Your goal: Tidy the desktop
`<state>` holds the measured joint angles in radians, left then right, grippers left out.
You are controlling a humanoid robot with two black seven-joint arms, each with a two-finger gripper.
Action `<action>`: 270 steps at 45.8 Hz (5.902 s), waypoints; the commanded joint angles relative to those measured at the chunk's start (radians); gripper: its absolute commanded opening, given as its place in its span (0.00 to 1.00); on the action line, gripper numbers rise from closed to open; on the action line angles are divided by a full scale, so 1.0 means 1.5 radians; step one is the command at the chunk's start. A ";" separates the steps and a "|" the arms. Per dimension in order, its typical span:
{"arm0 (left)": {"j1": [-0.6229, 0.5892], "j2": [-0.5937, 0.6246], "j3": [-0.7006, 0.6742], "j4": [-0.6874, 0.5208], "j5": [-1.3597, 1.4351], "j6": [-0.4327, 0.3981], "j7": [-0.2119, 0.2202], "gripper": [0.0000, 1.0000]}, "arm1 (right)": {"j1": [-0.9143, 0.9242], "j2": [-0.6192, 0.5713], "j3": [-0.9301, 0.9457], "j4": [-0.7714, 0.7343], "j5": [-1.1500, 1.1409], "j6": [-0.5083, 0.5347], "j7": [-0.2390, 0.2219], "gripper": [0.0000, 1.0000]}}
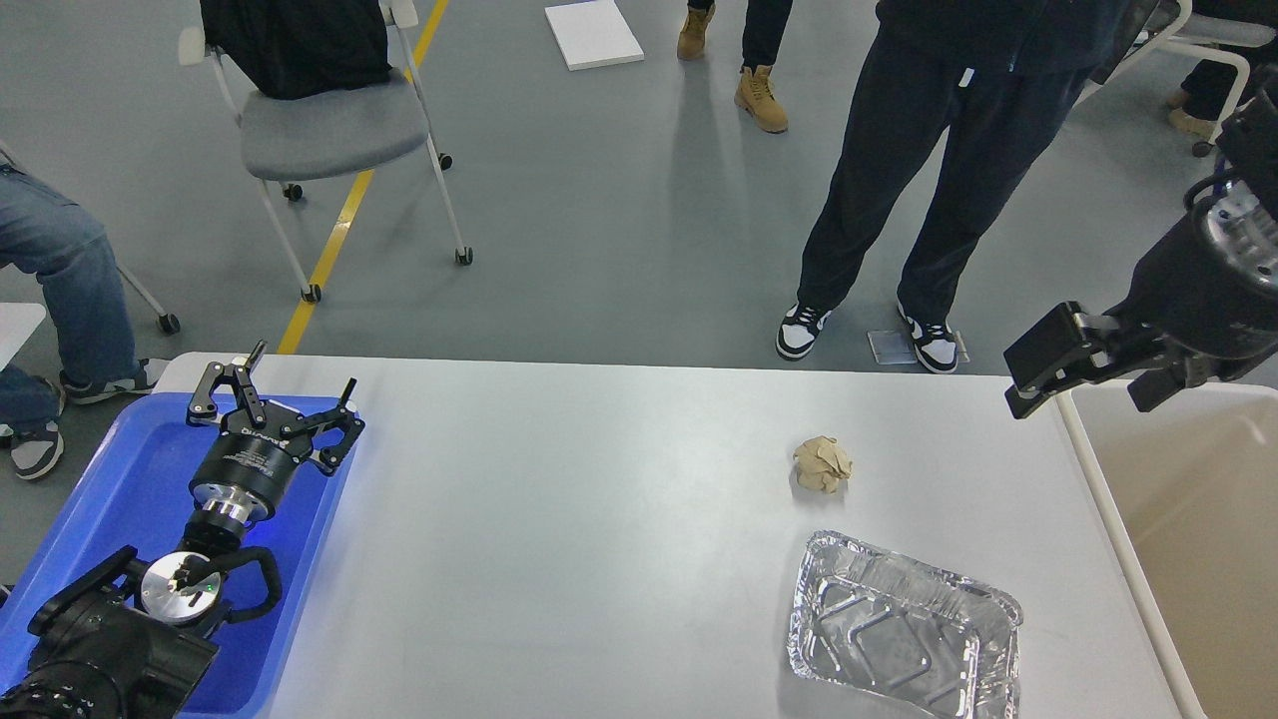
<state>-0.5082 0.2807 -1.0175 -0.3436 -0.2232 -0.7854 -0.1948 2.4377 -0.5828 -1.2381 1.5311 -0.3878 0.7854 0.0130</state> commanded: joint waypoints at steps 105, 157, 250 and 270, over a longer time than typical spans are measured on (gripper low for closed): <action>0.000 -0.001 -0.001 0.000 -0.002 0.000 0.000 1.00 | -0.452 -0.096 0.175 -0.105 -0.155 -0.014 0.001 1.00; 0.000 -0.001 -0.001 0.000 -0.002 0.000 0.000 1.00 | -0.808 -0.014 0.325 -0.341 -0.225 -0.130 0.010 0.99; 0.000 -0.001 0.000 0.000 0.001 0.000 0.001 1.00 | -0.633 -0.142 0.317 -0.277 -0.297 0.000 0.086 0.00; 0.000 -0.002 0.000 0.000 0.001 0.000 0.001 1.00 | -0.317 -0.242 0.224 -0.199 -0.303 0.000 0.076 0.00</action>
<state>-0.5077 0.2789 -1.0170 -0.3436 -0.2224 -0.7854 -0.1932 1.7198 -0.8708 -0.8379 1.1824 -0.8361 0.7741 0.1369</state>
